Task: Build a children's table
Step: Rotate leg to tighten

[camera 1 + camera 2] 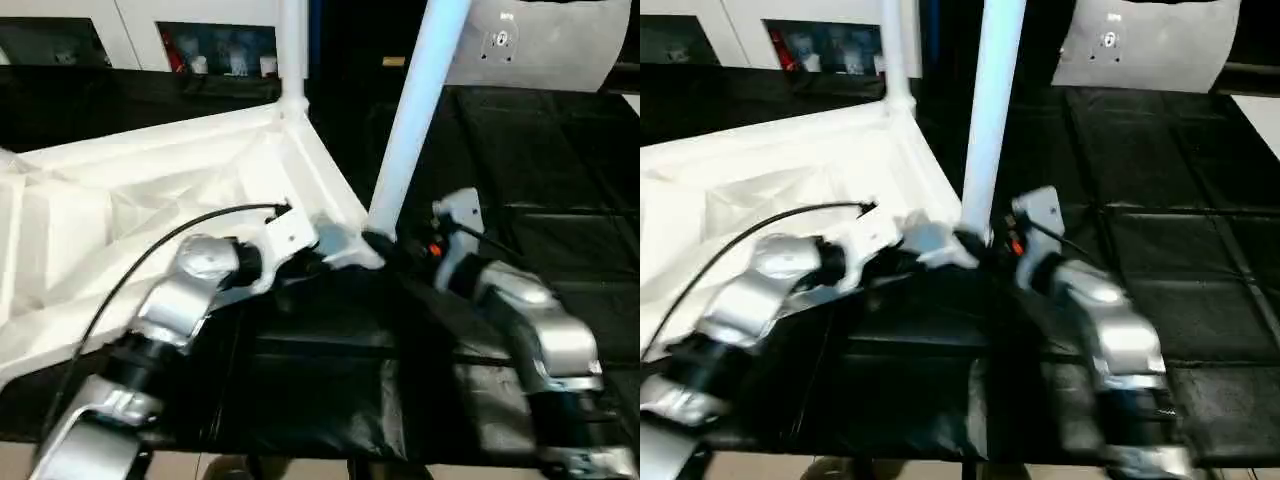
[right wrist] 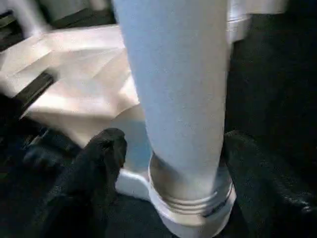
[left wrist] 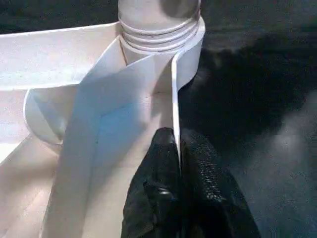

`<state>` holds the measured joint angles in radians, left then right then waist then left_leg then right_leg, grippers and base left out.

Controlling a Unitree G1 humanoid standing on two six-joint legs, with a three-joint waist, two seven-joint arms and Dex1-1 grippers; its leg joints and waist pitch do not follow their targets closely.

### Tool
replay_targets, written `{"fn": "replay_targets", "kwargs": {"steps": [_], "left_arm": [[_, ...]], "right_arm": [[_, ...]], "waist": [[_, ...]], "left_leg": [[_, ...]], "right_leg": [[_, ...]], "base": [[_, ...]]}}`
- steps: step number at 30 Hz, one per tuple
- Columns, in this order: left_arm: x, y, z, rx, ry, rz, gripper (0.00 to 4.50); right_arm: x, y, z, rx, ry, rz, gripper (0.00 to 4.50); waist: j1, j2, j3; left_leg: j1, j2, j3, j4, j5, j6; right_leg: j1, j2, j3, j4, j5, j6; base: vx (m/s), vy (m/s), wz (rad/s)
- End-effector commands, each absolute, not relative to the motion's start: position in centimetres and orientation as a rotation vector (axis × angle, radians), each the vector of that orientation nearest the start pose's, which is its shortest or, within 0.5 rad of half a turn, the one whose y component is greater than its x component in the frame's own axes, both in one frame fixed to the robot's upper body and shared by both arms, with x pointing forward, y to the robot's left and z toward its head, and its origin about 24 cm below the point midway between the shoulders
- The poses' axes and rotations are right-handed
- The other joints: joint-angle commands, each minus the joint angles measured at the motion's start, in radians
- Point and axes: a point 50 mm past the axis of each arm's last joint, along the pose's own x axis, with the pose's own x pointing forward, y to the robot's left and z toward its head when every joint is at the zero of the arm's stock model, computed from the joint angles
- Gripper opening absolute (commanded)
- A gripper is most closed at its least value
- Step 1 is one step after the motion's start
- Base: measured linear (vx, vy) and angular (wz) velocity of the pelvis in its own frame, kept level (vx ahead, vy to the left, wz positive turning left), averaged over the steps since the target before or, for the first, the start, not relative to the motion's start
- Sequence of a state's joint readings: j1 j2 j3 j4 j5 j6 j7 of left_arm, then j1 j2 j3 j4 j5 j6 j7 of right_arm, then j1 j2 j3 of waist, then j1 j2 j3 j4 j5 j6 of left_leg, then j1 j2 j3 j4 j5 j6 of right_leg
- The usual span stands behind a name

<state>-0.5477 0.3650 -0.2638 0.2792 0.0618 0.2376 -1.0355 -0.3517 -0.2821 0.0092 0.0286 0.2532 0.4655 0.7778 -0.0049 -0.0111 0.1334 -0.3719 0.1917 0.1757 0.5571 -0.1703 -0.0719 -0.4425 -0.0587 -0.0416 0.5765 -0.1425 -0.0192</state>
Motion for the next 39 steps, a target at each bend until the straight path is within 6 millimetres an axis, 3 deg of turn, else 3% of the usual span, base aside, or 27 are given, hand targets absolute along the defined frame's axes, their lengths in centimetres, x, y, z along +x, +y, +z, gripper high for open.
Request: {"fn": "replay_targets", "kwargs": {"steps": [1, 7, 11, 15, 22, 27, 39], "left_arm": [[30.5, 10.3, 9.4, 0.493, 0.204, -1.335, 0.00], [29.8, 11.8, 9.3, 0.539, 0.254, -1.494, 0.00], [29.6, 12.6, 9.3, 0.594, 0.282, -1.564, 0.00], [29.4, 12.9, 9.2, 0.616, 0.300, -1.617, 0.00], [29.3, 13.1, 9.4, 0.628, 0.307, -1.654, 0.00], [29.3, 13.1, 9.4, 0.628, 0.304, -1.657, 0.00], [29.3, 13.2, 9.3, 0.614, 0.300, -1.663, 0.00]], "right_arm": [[28.9, -13.2, 10.1, -0.004, 0.145, 1.030, 3.84], [27.8, -14.9, 10.2, -0.067, 0.209, 1.252, 4.38], [27.3, -15.3, 9.9, -0.141, 0.237, 1.368, 4.46], [27.0, -15.8, 9.7, -0.129, 0.272, 1.471, 4.46], [27.4, -16.0, 9.6, -0.115, 0.311, 1.523, 3.79], [27.4, -16.0, 9.6, -0.107, 0.315, 1.541, 3.38], [27.4, -15.8, 9.4, -0.071, 0.327, 1.581, 2.36]], "waist": [[0.006, -0.006, -0.073], [0.018, -0.005, -0.072], [0.034, -0.004, -0.074], [0.041, -0.008, -0.074], [0.043, -0.012, -0.076], [0.044, -0.014, -0.079], [0.048, -0.015, -0.077]], "left_leg": [[0.004, 0.023, 0.002, -0.047, -0.162, 0.099], [0.011, 0.029, 0.002, -0.047, -0.171, 0.109], [0.016, 0.033, 0.004, -0.045, -0.169, 0.100], [0.014, 0.033, 0.004, -0.045, -0.178, 0.100], [0.010, 0.032, 0.003, -0.042, -0.161, 0.095], [0.008, 0.032, 0.004, -0.040, -0.127, 0.109], [0.009, 0.032, 0.004, -0.040, -0.139, 0.105]], "right_leg": [[0.074, -0.059, 0.041, -0.062, -0.232, -0.217], [0.070, -0.060, 0.042, -0.060, -0.248, -0.228], [0.066, -0.063, 0.042, -0.059, -0.256, -0.231], [0.069, -0.063, 0.041, -0.057, -0.260, -0.234], [0.070, -0.064, 0.040, -0.056, -0.279, -0.227], [0.072, -0.062, 0.039, -0.048, -0.219, -0.241], [0.071, -0.062, 0.039, -0.050, -0.248, -0.234]], "base": [[0.000, 0.000, 0.00], [0.000, 0.000, 0.00], [0.000, 0.000, 0.00], [0.000, 0.000, 0.00], [0.000, 0.000, 0.00], [0.000, 0.000, 0.00], [0.000, 0.000, 0.00]]}}
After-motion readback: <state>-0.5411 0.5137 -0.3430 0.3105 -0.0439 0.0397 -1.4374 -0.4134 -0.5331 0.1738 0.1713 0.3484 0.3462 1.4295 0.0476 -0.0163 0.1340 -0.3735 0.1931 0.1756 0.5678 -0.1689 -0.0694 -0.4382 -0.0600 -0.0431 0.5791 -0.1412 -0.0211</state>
